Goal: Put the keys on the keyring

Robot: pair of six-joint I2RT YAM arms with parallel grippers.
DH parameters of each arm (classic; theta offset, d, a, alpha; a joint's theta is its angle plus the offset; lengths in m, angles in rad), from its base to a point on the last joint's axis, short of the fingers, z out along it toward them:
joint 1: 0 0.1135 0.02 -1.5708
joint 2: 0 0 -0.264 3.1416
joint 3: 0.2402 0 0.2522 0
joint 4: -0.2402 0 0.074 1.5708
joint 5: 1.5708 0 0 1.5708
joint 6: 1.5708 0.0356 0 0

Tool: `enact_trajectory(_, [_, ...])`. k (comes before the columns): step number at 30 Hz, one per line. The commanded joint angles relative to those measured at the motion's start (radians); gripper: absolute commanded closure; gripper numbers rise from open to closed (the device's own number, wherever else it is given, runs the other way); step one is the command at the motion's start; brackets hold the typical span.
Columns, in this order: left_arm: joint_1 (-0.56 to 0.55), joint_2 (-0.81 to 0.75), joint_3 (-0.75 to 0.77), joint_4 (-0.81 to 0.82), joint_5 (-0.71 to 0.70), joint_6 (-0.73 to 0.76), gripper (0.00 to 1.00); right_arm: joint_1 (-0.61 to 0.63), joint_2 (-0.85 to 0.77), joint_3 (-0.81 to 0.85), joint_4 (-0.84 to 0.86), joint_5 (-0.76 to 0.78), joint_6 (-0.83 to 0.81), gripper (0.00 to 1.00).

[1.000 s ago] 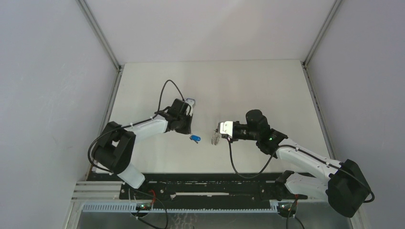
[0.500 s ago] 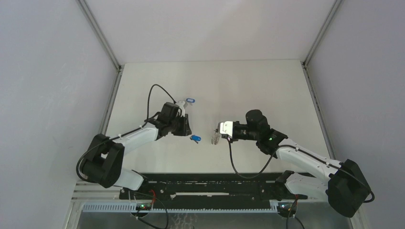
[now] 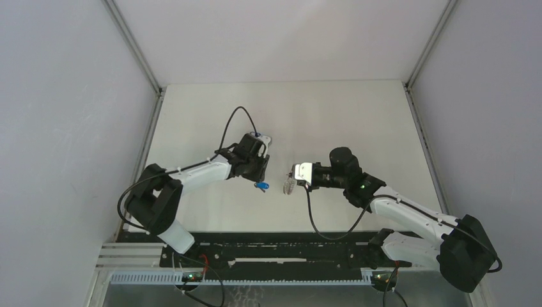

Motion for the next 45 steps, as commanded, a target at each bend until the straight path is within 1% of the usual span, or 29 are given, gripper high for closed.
enact_trajectory(1, [-0.009, 0.030, 0.060, -0.020, -0.022, 0.039, 0.61, 0.010, -0.025, 0.006, 0.032, 0.004, -0.009, 1.00])
enact_trajectory(9, [-0.019, 0.093, 0.092, -0.033, -0.018, 0.045, 0.63, 0.010, -0.024, 0.006, 0.032, 0.003, -0.008, 1.00])
enact_trajectory(11, [-0.019, 0.096, 0.097, -0.036, -0.032, 0.043, 0.66, 0.012, -0.024, 0.006, 0.032, 0.006, -0.009, 1.00])
enact_trajectory(13, [-0.019, 0.098, 0.098, -0.040, -0.047, 0.037, 0.72, 0.012, -0.024, 0.006, 0.032, 0.003, -0.009, 1.00])
enact_trajectory(17, [-0.016, 0.091, 0.086, -0.038, -0.071, 0.007, 0.81, 0.012, -0.025, 0.006, 0.030, 0.003, -0.007, 1.00])
enact_trajectory(20, [-0.006, 0.077, 0.065, -0.024, -0.072, -0.016, 0.85, 0.012, -0.028, 0.006, 0.031, 0.003, -0.008, 1.00])
enact_trajectory(22, [0.007, 0.058, 0.043, -0.007, -0.061, -0.035, 0.89, 0.012, -0.028, 0.006, 0.029, 0.004, -0.008, 1.00])
enact_trajectory(29, [0.073, -0.030, -0.068, 0.053, 0.029, -0.120, 1.00, 0.013, -0.026, 0.007, 0.031, 0.005, -0.010, 1.00])
enact_trajectory(32, [0.081, -0.061, -0.086, 0.022, 0.061, -0.136, 1.00, 0.013, -0.023, 0.006, 0.032, 0.006, -0.011, 1.00])
enact_trajectory(35, [0.091, -0.091, -0.077, -0.053, 0.074, -0.139, 1.00, 0.013, -0.029, 0.006, 0.030, 0.005, -0.010, 1.00])
enact_trajectory(38, [0.123, -0.128, -0.095, -0.058, 0.164, -0.174, 1.00, 0.014, -0.038, 0.006, 0.028, -0.001, -0.009, 1.00])
enact_trajectory(40, [0.160, -0.149, -0.115, -0.051, 0.234, -0.216, 1.00, 0.013, -0.043, 0.006, 0.027, -0.002, -0.008, 1.00])
enact_trajectory(42, [0.227, -0.177, -0.160, -0.020, 0.295, -0.277, 1.00, 0.014, -0.047, 0.006, 0.027, -0.001, -0.008, 1.00])
enact_trajectory(45, [0.282, -0.239, -0.247, 0.038, 0.322, -0.421, 1.00, 0.015, -0.052, 0.007, 0.024, -0.003, -0.009, 1.00])
